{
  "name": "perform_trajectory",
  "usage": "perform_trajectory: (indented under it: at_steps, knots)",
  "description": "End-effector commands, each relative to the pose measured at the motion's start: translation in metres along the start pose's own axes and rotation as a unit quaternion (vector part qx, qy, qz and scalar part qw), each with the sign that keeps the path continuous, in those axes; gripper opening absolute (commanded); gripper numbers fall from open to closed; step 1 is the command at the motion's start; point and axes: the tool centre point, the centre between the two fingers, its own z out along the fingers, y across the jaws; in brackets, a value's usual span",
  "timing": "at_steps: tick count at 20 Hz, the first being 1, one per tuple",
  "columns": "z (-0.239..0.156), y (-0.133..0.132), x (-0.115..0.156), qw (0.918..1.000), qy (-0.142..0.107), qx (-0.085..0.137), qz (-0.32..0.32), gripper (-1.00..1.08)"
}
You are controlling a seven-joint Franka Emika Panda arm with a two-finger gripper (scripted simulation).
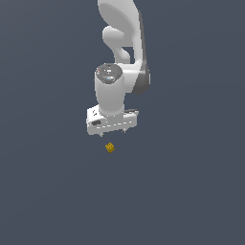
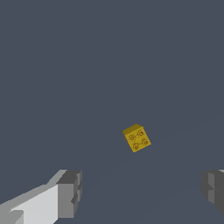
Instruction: Pick up the object and move it to a goal position.
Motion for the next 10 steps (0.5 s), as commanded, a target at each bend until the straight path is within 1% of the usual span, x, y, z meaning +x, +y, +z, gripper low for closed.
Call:
perform_trajectory:
  at_steps: [1,5,10]
  knots:
    - [0.010,0.003,0.001,0.9995,0.000,0.001,-0.031,1.00]
    - [0.027,0.009,0.002,0.9967,0.002,0.002,-0.081,1.00]
    - [0.047,0.015,0.002,0.9899,0.004,0.004,-0.141,1.00]
